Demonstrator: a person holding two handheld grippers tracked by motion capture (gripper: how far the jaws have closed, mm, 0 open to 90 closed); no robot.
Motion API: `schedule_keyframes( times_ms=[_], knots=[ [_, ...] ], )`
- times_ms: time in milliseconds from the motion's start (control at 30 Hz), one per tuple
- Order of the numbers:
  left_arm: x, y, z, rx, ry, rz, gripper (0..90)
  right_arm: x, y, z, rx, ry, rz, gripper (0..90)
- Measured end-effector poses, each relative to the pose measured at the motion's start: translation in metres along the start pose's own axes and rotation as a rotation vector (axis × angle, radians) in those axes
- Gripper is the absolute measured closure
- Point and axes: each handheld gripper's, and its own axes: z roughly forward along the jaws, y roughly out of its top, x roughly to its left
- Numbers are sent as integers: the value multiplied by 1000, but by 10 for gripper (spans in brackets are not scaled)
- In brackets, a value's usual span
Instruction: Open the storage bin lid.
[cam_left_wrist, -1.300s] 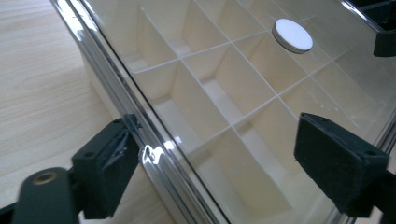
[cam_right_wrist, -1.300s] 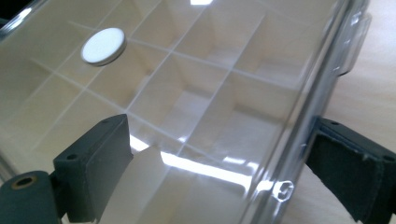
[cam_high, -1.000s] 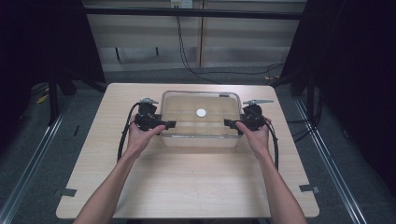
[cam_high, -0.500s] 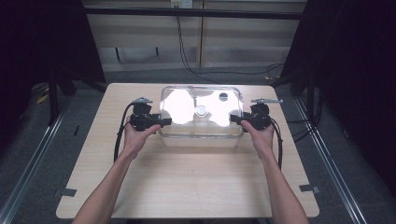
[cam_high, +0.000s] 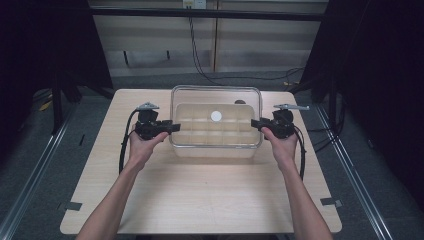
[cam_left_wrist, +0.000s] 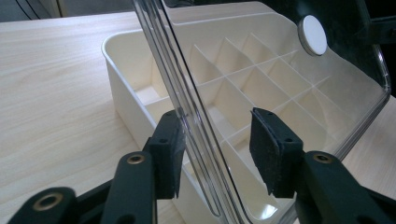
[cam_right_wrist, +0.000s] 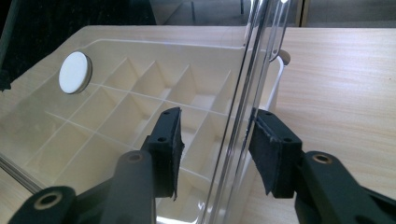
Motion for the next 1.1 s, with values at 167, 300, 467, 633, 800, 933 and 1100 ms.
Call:
schedule_keyframes(
  times_ms=[167,300,467,633,800,933,1100],
  knots=[
    [-4,0,-6,-23,9,18,598,1,0,-7,-34,10,16,600],
    [-6,0,-11,-34,6,31,628,2,0,-12,-47,13,19,618],
    [-7,0,-15,-42,1,42,652,4,1,-19,-59,13,21,649],
    [-9,1,-17,-39,6,65,662,4,1,-23,-64,20,25,665],
    [-10,-1,-20,-53,-3,55,683,4,-1,-26,-77,26,28,679],
    [-11,-1,-23,-63,-11,57,699,6,-1,-31,-87,26,36,691],
    [-15,-3,-27,-80,-15,65,712,7,-3,-35,-103,32,42,702]
  ],
)
